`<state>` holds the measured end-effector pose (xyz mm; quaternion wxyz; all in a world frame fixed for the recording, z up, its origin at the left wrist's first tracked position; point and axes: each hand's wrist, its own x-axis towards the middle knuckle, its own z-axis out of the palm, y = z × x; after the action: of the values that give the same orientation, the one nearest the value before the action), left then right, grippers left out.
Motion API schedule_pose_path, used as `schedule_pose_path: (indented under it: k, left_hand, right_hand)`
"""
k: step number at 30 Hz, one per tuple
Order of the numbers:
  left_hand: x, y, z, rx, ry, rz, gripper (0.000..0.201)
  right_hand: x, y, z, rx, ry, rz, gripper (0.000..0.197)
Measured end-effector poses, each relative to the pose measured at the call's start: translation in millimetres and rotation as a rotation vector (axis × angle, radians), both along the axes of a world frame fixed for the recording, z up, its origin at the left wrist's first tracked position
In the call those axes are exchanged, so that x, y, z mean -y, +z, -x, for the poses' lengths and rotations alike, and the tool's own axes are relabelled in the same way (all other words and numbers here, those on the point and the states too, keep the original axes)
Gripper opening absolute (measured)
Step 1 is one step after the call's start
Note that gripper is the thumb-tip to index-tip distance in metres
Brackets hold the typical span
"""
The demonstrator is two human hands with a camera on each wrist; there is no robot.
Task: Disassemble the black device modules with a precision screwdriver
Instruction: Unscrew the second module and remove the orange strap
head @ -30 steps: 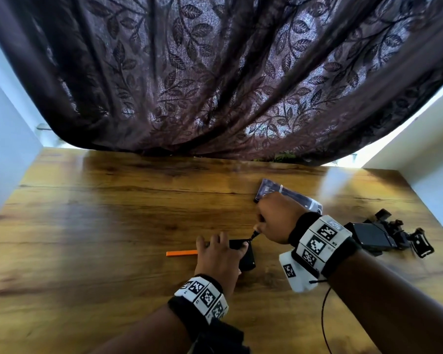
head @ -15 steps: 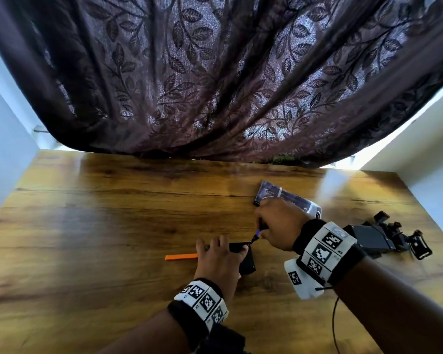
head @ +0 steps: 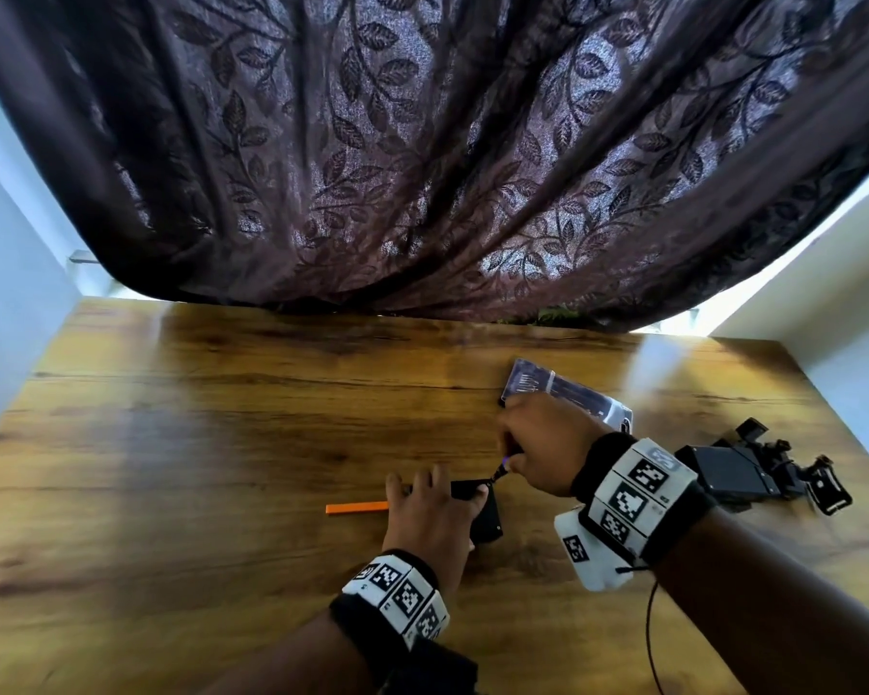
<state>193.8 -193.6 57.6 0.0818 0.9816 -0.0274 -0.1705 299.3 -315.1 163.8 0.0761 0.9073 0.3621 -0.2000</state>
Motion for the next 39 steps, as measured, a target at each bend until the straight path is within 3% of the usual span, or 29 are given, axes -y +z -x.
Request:
schedule_pose_path:
  k: [3, 7, 11, 13, 16, 19, 21, 24, 29, 34, 39]
  left_hand:
    - [-0.5, -0.4, 0.1, -0.007, -0.003, -0.008, 0.065]
    - [-0.5, 0.7, 0.3, -0.008, -0.005, -0.006, 0.065]
    - [-0.4, 1.1, 1.3, 0.012, -0.003, 0.006, 0.065]
    - [-0.6, 0.0, 2.1, 0.018, -0.002, 0.007, 0.065]
    - [-0.5, -0.7, 1.2, 0.012, 0.002, 0.009, 0.065]
    - [-0.8, -0.5, -0.4, -0.006, -0.003, 0.003, 0.066]
    - [-0.1, -0.5, -1.0, -0.007, -0.002, 0.003, 0.066]
    - [-0.5, -1.9, -0.2, -0.001, -0.001, -0.004, 0.065]
    - [-0.1, -1.7, 0.8, 0.015, 0.007, 0.004, 0.065]
    - [-0.1, -1.8, 1.3, 0.022, 0.004, 0.001, 0.065]
    - [0.5, -0.6, 1.0, 0.014, 0.002, -0.012, 0.065]
  right_hand:
    - [-9.8, 0.7, -0.9, 0.070, -0.006, 0.098, 0.028]
    - [-12.3, 3.2, -4.0, 0.066, -0.024, 0.154, 0.042]
    - [-5.4, 2.7, -3.8, -0.006, 0.015, 0.074, 0.017]
    - [-3.4, 1.5, -4.5, -0.042, 0.000, 0.031, 0.014]
    - [-3.9, -1.6, -5.5, 0.019, -0.003, 0.026, 0.005]
    - [-9.8, 0.0, -2.9, 0.070, 0.003, 0.104, 0.036]
    - [-11.2, 2.7, -2.3, 0.093, -0.015, 0.124, 0.042]
    - [-8.8, 2.4, -2.3, 0.060, -0.064, 0.132, 0.042]
    - [1.4, 5.1, 2.4, -0.012, -0.018, 0.055, 0.012]
    - [0.8, 6.6, 5.4, 0.007, -0.038, -0.008, 0.004]
    - [-7.5, 2.7, 6.5, 0.103, -0.029, 0.093, 0.032]
